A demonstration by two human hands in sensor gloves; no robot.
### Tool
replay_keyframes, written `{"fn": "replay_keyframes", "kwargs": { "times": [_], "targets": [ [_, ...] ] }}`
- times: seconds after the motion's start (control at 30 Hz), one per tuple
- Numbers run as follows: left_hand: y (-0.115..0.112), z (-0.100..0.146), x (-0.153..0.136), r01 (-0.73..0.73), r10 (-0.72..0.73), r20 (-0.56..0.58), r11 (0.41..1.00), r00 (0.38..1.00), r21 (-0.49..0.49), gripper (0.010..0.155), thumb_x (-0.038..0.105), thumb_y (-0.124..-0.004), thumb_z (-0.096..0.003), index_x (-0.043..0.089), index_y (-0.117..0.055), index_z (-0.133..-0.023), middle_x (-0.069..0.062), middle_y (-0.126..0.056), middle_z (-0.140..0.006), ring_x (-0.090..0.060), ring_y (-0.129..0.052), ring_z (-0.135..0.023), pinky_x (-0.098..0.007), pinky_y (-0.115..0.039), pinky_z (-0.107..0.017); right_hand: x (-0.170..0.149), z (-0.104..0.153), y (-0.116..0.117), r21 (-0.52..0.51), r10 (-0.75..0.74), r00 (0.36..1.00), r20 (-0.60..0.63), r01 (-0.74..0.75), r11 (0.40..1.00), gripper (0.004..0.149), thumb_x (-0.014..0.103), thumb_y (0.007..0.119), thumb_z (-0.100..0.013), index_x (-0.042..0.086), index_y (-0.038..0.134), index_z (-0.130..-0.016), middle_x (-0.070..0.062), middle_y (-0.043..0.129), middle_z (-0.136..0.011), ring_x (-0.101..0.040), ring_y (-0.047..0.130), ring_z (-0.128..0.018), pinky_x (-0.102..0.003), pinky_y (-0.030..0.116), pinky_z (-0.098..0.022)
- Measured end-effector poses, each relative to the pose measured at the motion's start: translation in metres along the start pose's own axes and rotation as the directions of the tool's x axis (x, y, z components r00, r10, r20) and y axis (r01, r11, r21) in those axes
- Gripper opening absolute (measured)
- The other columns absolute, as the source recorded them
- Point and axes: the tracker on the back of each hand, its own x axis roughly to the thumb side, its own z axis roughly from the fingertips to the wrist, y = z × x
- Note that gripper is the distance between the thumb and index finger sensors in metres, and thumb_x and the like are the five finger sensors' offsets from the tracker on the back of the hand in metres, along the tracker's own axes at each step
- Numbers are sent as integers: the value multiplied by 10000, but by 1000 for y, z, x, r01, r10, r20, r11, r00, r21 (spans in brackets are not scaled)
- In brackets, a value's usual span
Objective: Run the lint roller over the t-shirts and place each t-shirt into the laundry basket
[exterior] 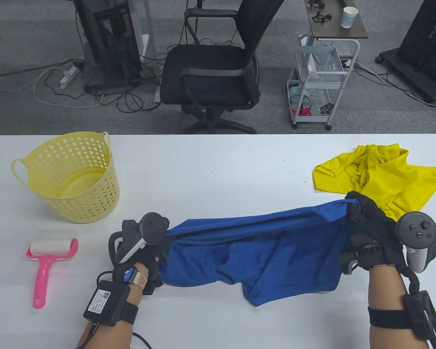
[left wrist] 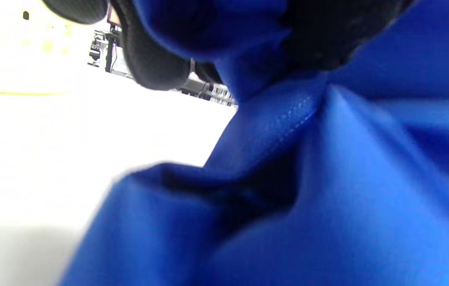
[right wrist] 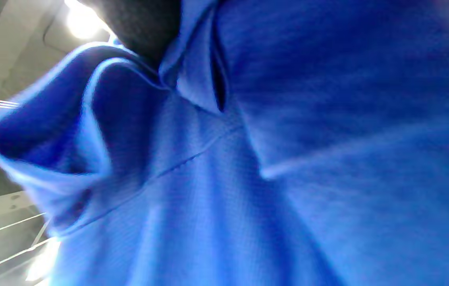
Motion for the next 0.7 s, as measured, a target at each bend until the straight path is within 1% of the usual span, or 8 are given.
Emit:
{"fn": "replay_keyframes", "kwargs": {
  "times": [0.1,0.2,0.27,0.37,0.47,0.53,0.6,0.7],
  "targets": [
    [25,7,-11,-284,277,80,954,958,91,409,379,-751,-480,242,-755,-866,-66,-832,-826,-396,-783,-883,-737,-499,-667,-3,1,-10,-17,-21,1000,-11,21,1000,462,349,706,-499,123,699,-902,-123,868,-735,-352,991,-550,-546,809,-516],
    [52,20,-7,-334,294,181,908,938,254,417,330,-687,-491,229,-702,-895,-97,-824,-918,-482,-743,-944,-717,-520,-670,7,3,-18,-71,-45,998,46,49,996,463,348,706,-500,129,696,-907,-138,845,-777,-377,971,-596,-564,786,-536],
    [70,31,0,-347,259,272,867,927,357,426,285,-653,-482,223,-663,-903,-68,-895,-839,-364,-934,-815,-649,-633,-653,17,6,-19,-122,-39,995,96,51,991,462,347,704,-498,134,693,-908,-163,788,-847,-425,910,-693,-605,727,-579],
    [74,35,10,-393,238,401,843,885,367,429,338,-639,-508,156,-624,-896,-19,-904,-584,-220,-988,-505,-581,-723,-580,36,13,-16,-171,-67,989,130,89,981,460,349,743,-491,138,730,-899,-249,428,-1025,-563,496,-933,-761,411,-640],
    [31,19,29,-202,129,384,967,914,156,426,374,-734,-493,173,-714,-868,-24,-929,-551,-240,-995,-492,-618,-710,-583,46,16,16,55,36,990,133,-44,998,454,362,819,-460,137,806,-853,-247,401,-1050,-580,410,-970,-801,361,-625],
    [-5,10,37,-27,39,326,999,945,-41,405,403,-793,-472,239,-763,-841,-56,-882,-754,-356,-867,-800,-741,-522,-664,39,19,46,307,184,981,67,-196,931,452,383,823,-458,153,817,-847,-259,325,-1067,-620,309,-971,-817,304,-614],
    [-36,3,42,108,-38,300,970,953,-219,404,442,-811,-453,253,-820,-809,-130,-732,-1003,-506,-548,-1036,-788,-393,-676,23,30,77,464,312,949,48,-298,834,453,387,810,-481,145,784,-863,-262,283,-1069,-633,142,-951,-827,185,-584],
    [-68,-2,46,210,-119,261,910,958,-358,421,454,-822,-442,259,-817,-815,-210,-512,-1136,-596,-335,-1053,-802,-307,-667,-1,48,115,612,428,903,45,-363,702,453,396,836,-443,137,831,-815,-287,301,-1055,-657,105,-918,-830,180,-556]
  ]
}}
